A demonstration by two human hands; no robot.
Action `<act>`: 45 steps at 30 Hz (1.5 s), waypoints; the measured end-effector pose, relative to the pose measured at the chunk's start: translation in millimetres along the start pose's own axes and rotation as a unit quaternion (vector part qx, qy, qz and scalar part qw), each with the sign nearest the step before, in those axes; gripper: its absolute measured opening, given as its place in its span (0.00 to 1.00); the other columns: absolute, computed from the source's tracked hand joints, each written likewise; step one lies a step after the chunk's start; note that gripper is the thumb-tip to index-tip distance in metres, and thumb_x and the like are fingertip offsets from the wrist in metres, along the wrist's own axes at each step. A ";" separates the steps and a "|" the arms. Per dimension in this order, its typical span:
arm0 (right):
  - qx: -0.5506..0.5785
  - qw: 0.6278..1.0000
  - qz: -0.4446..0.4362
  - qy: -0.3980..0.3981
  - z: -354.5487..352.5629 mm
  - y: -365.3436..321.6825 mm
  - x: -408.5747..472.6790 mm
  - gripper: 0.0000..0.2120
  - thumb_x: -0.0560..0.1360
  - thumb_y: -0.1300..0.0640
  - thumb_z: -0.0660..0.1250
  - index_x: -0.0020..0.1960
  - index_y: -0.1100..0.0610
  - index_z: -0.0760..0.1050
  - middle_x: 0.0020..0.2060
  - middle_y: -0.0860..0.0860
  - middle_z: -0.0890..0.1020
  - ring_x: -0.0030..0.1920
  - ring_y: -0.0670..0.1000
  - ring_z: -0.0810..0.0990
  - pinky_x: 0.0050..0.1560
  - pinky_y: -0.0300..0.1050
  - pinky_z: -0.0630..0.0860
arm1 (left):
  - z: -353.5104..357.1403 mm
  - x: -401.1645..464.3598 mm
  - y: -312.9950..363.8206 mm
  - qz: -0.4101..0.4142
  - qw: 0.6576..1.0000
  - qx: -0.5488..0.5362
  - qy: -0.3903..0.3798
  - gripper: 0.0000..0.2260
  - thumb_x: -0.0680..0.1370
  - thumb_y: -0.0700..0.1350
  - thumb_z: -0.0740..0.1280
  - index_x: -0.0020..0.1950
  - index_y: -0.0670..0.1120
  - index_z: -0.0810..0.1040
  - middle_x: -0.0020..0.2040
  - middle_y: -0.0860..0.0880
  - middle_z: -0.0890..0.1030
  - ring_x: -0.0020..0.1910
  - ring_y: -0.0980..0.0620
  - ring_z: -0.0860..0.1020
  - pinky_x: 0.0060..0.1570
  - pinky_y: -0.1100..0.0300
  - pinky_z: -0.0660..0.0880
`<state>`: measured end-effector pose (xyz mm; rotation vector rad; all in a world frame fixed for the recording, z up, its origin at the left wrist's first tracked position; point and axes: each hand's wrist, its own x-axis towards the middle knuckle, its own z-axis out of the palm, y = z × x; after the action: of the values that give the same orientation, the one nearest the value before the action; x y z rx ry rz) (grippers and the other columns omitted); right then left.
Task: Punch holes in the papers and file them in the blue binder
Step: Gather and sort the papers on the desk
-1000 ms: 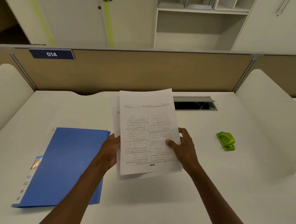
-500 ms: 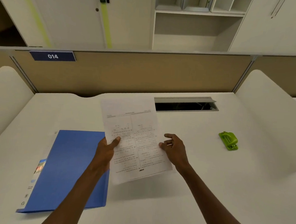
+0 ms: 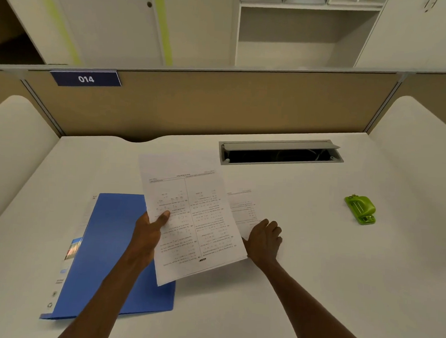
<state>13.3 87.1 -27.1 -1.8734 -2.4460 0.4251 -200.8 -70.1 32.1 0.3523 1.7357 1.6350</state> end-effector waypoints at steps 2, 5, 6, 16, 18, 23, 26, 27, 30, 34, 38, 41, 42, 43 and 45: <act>-0.003 1.000 0.013 -0.010 -0.9 -2.4 4.9 0.40 0.64 0.34 0.70 0.60 0.64 0.65 0.56 0.59 0.71 0.56 0.59 0.70 0.53 0.51 0.71 | -2.0 2.0 -0.6 0.000 1.000 0.001 0.001 0.07 0.78 0.46 0.67 0.54 0.57 0.79 0.50 0.52 0.85 0.48 0.47 0.83 0.34 0.55 0.81; 0.008 0.997 0.051 -0.055 -8.6 -0.6 15.9 0.44 0.60 0.37 0.76 0.62 0.64 0.65 0.58 0.59 0.71 0.59 0.60 0.70 0.56 0.54 0.70 | -3.3 4.0 -1.9 0.001 1.000 0.003 0.000 0.07 0.78 0.46 0.67 0.54 0.57 0.79 0.50 0.53 0.85 0.47 0.48 0.84 0.33 0.56 0.81; 0.022 0.995 0.069 -0.071 -11.2 1.9 19.5 0.45 0.58 0.37 0.77 0.62 0.63 0.65 0.59 0.59 0.71 0.61 0.60 0.69 0.58 0.55 0.70 | -3.1 5.1 -2.3 0.000 1.000 0.003 0.000 0.07 0.78 0.46 0.67 0.54 0.57 0.79 0.51 0.52 0.85 0.47 0.48 0.83 0.34 0.55 0.81; 0.170 0.969 0.168 -0.066 -23.5 50.3 40.5 0.40 0.58 0.45 0.81 0.60 0.62 0.66 0.58 0.58 0.77 0.59 0.60 0.76 0.55 0.55 0.74 | 3.4 5.5 -6.5 -0.003 1.000 -0.007 -0.008 0.08 0.78 0.45 0.67 0.55 0.56 0.78 0.49 0.54 0.85 0.45 0.50 0.84 0.33 0.56 0.81; 0.234 0.955 0.175 -0.047 -27.5 65.3 42.1 0.33 0.62 0.53 0.80 0.58 0.61 0.66 0.55 0.58 0.79 0.54 0.61 0.79 0.47 0.52 0.76 | 5.1 4.7 -7.1 -0.001 1.000 -0.008 -0.012 0.08 0.78 0.45 0.67 0.54 0.57 0.78 0.49 0.53 0.85 0.45 0.50 0.84 0.33 0.56 0.81; 0.278 0.950 0.145 0.005 -37.8 94.3 40.3 0.19 0.68 0.58 0.74 0.55 0.60 0.74 0.53 0.57 0.82 0.51 0.60 0.81 0.45 0.47 0.76 | 5.1 7.9 -9.9 0.002 1.000 -0.006 -0.019 0.09 0.78 0.46 0.67 0.56 0.56 0.79 0.51 0.53 0.84 0.47 0.50 0.84 0.34 0.56 0.81; 0.252 0.962 0.078 0.075 -53.7 106.2 34.0 0.06 0.72 0.61 0.67 0.49 0.59 0.77 0.50 0.56 0.84 0.47 0.58 0.81 0.42 0.43 0.71 | 11.3 7.5 -11.6 0.006 1.000 0.000 -0.027 0.08 0.78 0.46 0.67 0.54 0.56 0.79 0.50 0.53 0.85 0.45 0.51 0.84 0.34 0.57 0.81; 0.256 0.959 0.058 0.104 -61.5 107.9 31.2 0.05 0.73 0.62 0.67 0.48 0.58 0.78 0.49 0.56 0.84 0.46 0.58 0.81 0.40 0.41 0.70 | 13.6 6.9 -12.3 0.007 1.000 0.002 -0.028 0.08 0.78 0.46 0.67 0.54 0.56 0.79 0.50 0.53 0.85 0.45 0.52 0.84 0.34 0.57 0.81; 0.283 0.940 -0.006 0.189 -91.8 104.5 20.5 0.06 0.73 0.65 0.66 0.48 0.57 0.79 0.42 0.53 0.85 0.36 0.49 0.78 0.33 0.27 0.67 | 18.6 6.5 -14.3 0.011 1.000 0.008 -0.025 0.08 0.78 0.46 0.67 0.56 0.55 0.79 0.50 0.54 0.84 0.46 0.51 0.83 0.34 0.59 0.81; 0.358 0.894 -0.045 0.265 -135.3 96.1 7.3 0.04 0.74 0.62 0.67 0.47 0.56 0.78 0.38 0.46 0.80 0.35 0.36 0.77 0.34 0.25 0.67 | 23.0 7.3 -12.9 0.011 1.000 0.005 -0.027 0.09 0.78 0.45 0.66 0.58 0.54 0.78 0.50 0.55 0.83 0.47 0.53 0.82 0.34 0.60 0.81; 0.477 0.842 -0.050 0.246 -167.7 88.4 0.0 0.02 0.74 0.59 0.69 0.45 0.54 0.78 0.40 0.48 0.83 0.39 0.44 0.80 0.39 0.38 0.75 | 31.1 5.0 -7.4 0.007 0.999 -0.012 -0.042 0.08 0.78 0.45 0.67 0.55 0.56 0.79 0.49 0.56 0.84 0.47 0.54 0.83 0.35 0.59 0.81; 0.567 0.809 -0.037 0.150 -177.5 80.3 -7.1 0.03 0.73 0.57 0.71 0.44 0.49 0.79 0.43 0.47 0.85 0.41 0.48 0.84 0.39 0.42 0.79 | 42.5 -0.1 0.4 -0.006 0.997 -0.042 -0.064 0.08 0.77 0.45 0.68 0.56 0.55 0.80 0.48 0.54 0.86 0.46 0.53 0.84 0.36 0.58 0.81; 0.576 0.807 -0.036 0.125 -176.8 77.8 -9.4 0.03 0.73 0.56 0.72 0.44 0.49 0.79 0.43 0.48 0.86 0.41 0.48 0.85 0.39 0.43 0.80 | 47.1 -1.5 3.8 -0.013 0.996 -0.050 -0.074 0.09 0.77 0.45 0.68 0.56 0.54 0.80 0.48 0.53 0.86 0.46 0.52 0.84 0.37 0.56 0.81; 0.581 0.807 -0.037 0.103 -175.1 75.4 -11.8 0.03 0.73 0.56 0.72 0.45 0.49 0.80 0.43 0.48 0.86 0.41 0.49 0.85 0.40 0.45 0.81 | 52.3 -3.1 7.1 -0.019 0.994 -0.058 -0.087 0.09 0.77 0.45 0.68 0.57 0.53 0.79 0.49 0.51 0.86 0.47 0.51 0.84 0.39 0.53 0.81; 0.583 0.809 -0.038 0.073 -169.0 70.9 -16.4 0.04 0.73 0.56 0.72 0.46 0.51 0.80 0.43 0.49 0.86 0.42 0.50 0.86 0.40 0.46 0.82 | 63.6 -8.2 13.8 -0.028 0.991 -0.066 -0.112 0.09 0.77 0.46 0.68 0.58 0.51 0.79 0.50 0.48 0.86 0.48 0.47 0.84 0.41 0.51 0.81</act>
<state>116.7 121.4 121.2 -1.1444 -1.4442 1.3095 -157.1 -25.1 51.4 0.4046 1.4513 1.5952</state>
